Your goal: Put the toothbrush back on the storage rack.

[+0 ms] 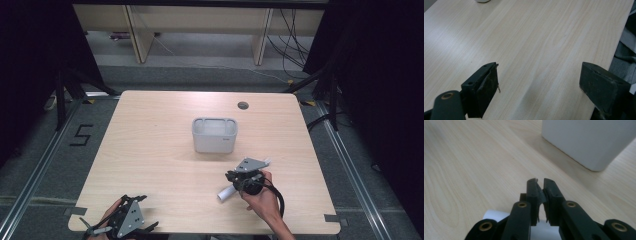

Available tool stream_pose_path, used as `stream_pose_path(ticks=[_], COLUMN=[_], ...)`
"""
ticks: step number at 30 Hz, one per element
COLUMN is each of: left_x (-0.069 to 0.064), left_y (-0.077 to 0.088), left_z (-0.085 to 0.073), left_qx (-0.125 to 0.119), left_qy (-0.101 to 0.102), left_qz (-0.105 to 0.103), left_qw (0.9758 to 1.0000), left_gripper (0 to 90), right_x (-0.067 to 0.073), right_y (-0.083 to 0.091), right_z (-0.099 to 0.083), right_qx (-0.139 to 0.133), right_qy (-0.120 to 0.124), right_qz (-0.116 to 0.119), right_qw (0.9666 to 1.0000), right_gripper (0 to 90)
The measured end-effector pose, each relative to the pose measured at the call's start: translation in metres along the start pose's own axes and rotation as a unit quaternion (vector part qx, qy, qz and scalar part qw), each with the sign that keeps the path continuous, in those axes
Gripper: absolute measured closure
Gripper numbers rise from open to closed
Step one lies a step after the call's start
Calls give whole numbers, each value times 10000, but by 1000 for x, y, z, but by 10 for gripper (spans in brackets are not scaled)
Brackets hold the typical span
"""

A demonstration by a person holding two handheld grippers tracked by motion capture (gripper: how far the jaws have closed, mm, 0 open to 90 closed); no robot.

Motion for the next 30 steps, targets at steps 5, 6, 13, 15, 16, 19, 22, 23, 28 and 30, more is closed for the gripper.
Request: stream_pose_path(ticks=[5, 6, 13, 15, 16, 19, 22, 23, 28, 30], left_x=[-1, -1, -1, -1, -1, -1, -1, 0, -1, 0], left_y=[0, 0, -1, 0, 0, 0, 1, 1, 1, 1], left_z=[0, 0, 0, 1, 1, 0, 0, 0, 0, 0], left_qx=[-11, -11, -57, -27, -36, -72, -26, 12, -25, 6], left_qy=[-11, -11, -1, -19, -22, 5, 3, -18, -16, -25], left_qz=[18, 18, 71, 23, -3, -1, -21, 31, -22, -23], left_qw=[10000, 10000, 10000, 10000, 10000, 10000, 10000, 10000, 10000, 10000], left_gripper=[150, 150, 150, 150, 150, 150, 150, 150, 150, 150], right_x=[8, 8, 12, 13, 14, 15, 17, 17, 19, 18], right_y=[-9, -9, -16, -18, -20, -21, -23, -24, -26, -26], right_z=[3, 3, 3, 3, 2, 2, 1, 1, -2, -3], right_qx=[69, 69, 106, 186, 167, 285, 337, 338, 447, 460], right_qy=[180, 180, 274, 255, 201, 256, 260, 316, 306, 306], right_qz=[120, 120, 169, 160, 172, 226, 283, 294, 297, 328], right_qw=[9997, 9997, 9994, 9994, 9995, 9990, 9987, 9985, 9981, 9979], right_gripper=[900, 900, 900, 900, 900, 900, 900, 900, 900, 900])
Point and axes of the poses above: each handheld gripper's, and its own axes: y roughly backward along the jaws, z roughly out of its top, x roughly to its left, the point moved 1 cm from there along -y, roughly forward along the jaws, and after that the axes turned 1 degree about -x, right-handed, at the moved point
